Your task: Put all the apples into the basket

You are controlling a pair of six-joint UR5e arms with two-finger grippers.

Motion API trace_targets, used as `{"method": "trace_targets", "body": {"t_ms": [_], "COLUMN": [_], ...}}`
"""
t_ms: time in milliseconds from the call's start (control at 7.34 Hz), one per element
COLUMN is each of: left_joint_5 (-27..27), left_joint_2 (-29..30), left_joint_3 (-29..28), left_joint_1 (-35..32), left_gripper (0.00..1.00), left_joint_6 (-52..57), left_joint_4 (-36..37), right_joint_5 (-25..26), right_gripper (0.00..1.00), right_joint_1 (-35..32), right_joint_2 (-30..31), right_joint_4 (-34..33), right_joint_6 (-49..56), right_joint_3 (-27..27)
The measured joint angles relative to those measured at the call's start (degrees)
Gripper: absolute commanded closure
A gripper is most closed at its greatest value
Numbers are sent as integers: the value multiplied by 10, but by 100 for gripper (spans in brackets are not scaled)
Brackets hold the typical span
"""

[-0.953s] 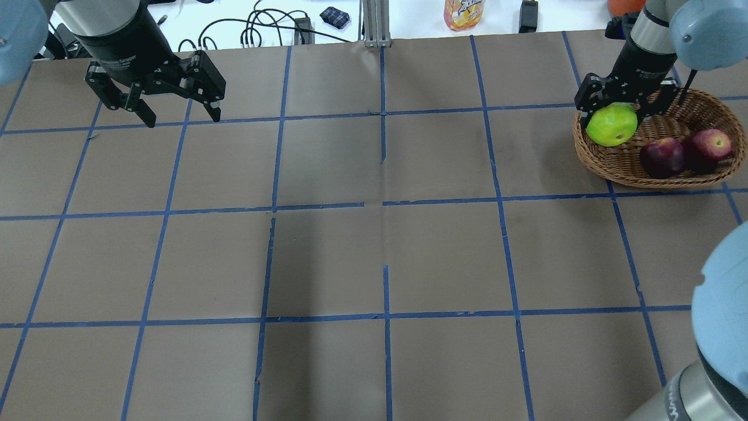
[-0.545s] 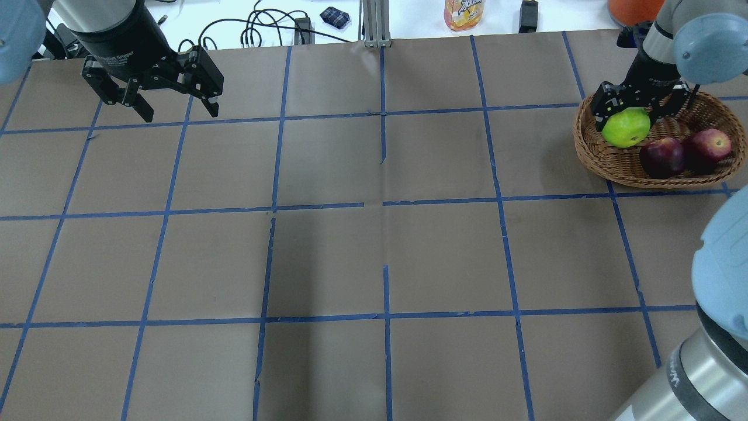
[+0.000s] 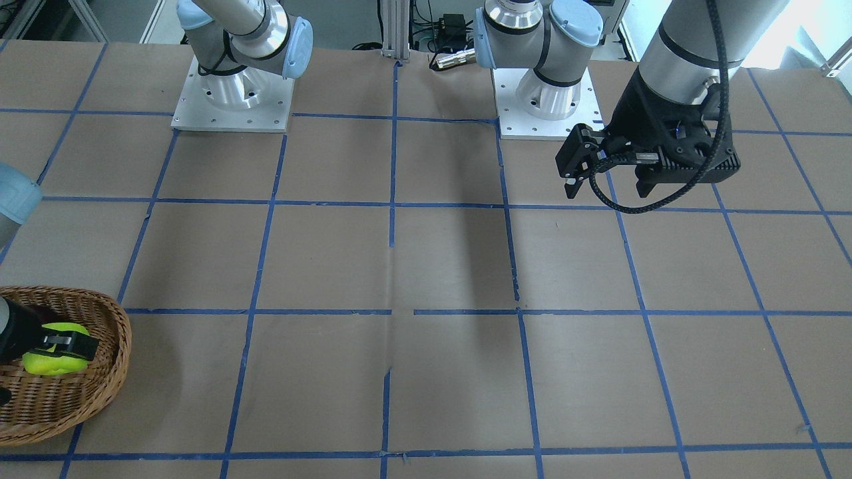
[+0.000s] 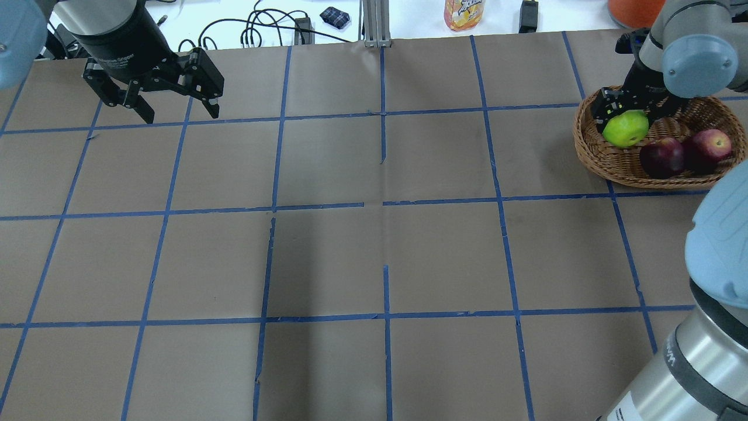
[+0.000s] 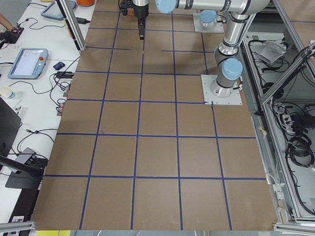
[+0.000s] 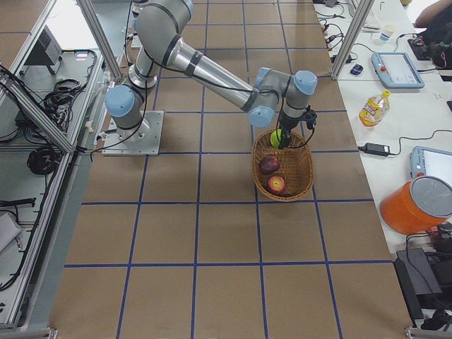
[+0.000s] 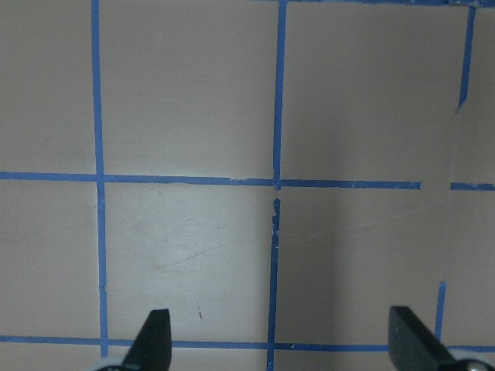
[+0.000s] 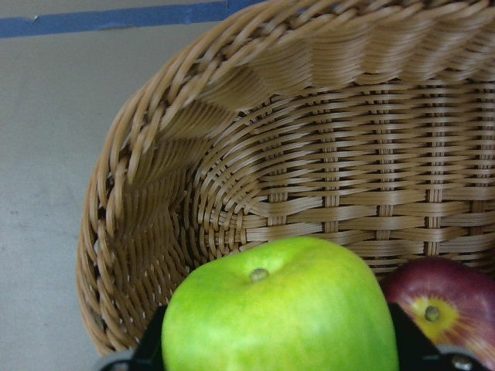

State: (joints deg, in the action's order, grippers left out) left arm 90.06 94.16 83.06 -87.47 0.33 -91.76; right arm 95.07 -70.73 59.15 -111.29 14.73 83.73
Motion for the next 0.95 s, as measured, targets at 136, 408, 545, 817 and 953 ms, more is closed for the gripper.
{"method": "trace_targets", "body": {"t_ms": [136,408,545,817,953], "left_joint_5": [1,0,0,0,1], "left_joint_2": [0,0,0,-1,-1], "left_joint_3": [1,1,2,2,2], "left_joint_1": [0,0,0,-1,-1], "left_gripper": [0,0,0,0,0], "left_joint_6": [0,0,0,-1,-1], "left_joint_4": [0,0,-1,-1,-2], "right_joint_5": [0,-7,-15,-38,-42], "right_gripper": [0,0,0,0,0], "right_joint_1": [0,-1,-9,-51,-88], "right_joint_2": [2,25,52,124,162], "right_joint_4": [4,39,73,148,188], "right_joint_6": [0,1,-2,-26,-66], "right_joint_3": [0,-2,-4,-4,-4]}}
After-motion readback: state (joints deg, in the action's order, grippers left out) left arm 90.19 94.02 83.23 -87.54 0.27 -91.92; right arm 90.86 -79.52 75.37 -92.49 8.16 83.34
